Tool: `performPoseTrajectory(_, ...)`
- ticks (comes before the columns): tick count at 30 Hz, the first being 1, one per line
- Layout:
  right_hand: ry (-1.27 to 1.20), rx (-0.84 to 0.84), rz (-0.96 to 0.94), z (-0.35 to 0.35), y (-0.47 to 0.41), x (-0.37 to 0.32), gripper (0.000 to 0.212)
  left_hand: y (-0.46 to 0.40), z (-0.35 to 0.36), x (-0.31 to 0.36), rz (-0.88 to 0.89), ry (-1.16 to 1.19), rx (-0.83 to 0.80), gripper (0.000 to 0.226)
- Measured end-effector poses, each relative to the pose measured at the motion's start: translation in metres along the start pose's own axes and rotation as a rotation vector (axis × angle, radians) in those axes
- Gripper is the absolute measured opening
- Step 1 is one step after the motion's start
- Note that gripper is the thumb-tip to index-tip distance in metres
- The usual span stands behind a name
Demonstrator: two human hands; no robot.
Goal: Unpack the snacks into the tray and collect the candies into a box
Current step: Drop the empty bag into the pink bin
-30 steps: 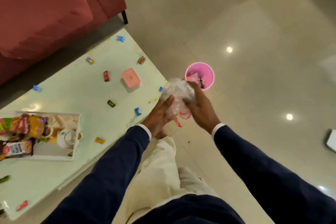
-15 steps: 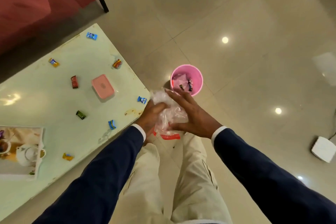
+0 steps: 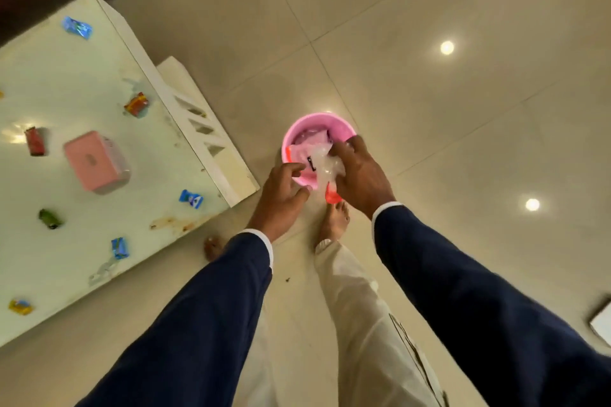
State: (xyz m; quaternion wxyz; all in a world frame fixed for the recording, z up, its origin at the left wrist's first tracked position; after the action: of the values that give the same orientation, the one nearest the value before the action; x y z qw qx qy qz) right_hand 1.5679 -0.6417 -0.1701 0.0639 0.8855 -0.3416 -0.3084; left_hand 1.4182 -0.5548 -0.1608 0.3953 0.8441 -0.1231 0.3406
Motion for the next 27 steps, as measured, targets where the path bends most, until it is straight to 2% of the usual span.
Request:
performPoseTrajectory(3, 0.051, 0.011, -0.025, 0.036, -0.033, 0.039, 0.056, -0.026, 0.015, -0.011, 0.293, -0.599, 0.017, 0.042)
performPoseTrajectory(6, 0.282, -0.038, -0.08, 0.078, -0.068, 0.069, 0.058, -0.049, 0.018, -0.023, 0.51, -0.843, 0.022, 0.047)
performPoseTrajectory(9, 0.369, -0.092, -0.093, 0.114, -0.093, 0.088, 0.067, -0.065, 0.022, -0.037, 0.533, -0.898, 0.075, 0.05)
performPoseTrajectory(14, 0.681, -0.175, -0.231, 0.154, -0.111, 0.105, 0.087, -0.08, 0.045, -0.062, 0.499, -0.924, 0.069, 0.055)
performPoseTrajectory(17, 0.745, -0.192, -0.249, 0.164, -0.116, 0.104, 0.084, -0.084, 0.056, -0.074, 0.473, -0.936, 0.052, 0.055)
performPoseTrajectory(20, 0.624, -0.269, -0.268, 0.185, -0.123, 0.102, 0.074, -0.088, 0.063, -0.085, 0.46, -0.948, 0.05, 0.056)
performPoseTrajectory(24, 0.281, -0.503, -0.059, 0.194, -0.12, 0.104, 0.094, -0.086, 0.06, -0.095, 0.434, -0.971, 0.04, 0.058)
performPoseTrajectory(26, 0.278, -0.562, -0.01, 0.18, -0.11, 0.098, 0.098, -0.08, 0.052, -0.094, 0.414, -0.949, 0.056, 0.056)
performPoseTrajectory(27, 0.317, -0.528, -0.039, 0.169, -0.105, 0.091, 0.093, -0.077, 0.048, -0.093, 0.401, -0.923, 0.071, 0.053)
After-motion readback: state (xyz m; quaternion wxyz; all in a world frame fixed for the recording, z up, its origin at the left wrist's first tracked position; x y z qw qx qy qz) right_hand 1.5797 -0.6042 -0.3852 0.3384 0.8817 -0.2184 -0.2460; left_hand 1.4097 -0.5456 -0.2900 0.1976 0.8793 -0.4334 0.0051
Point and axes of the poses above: each hand's wrist, its own y-axis away from the middle knuckle, its own z-axis out of the palm, x = y × z, the point moved 5 cm from there along -y, towards the middle knuckle, and after that the axes turned 10 degrees about x, right-handed, at the moved point
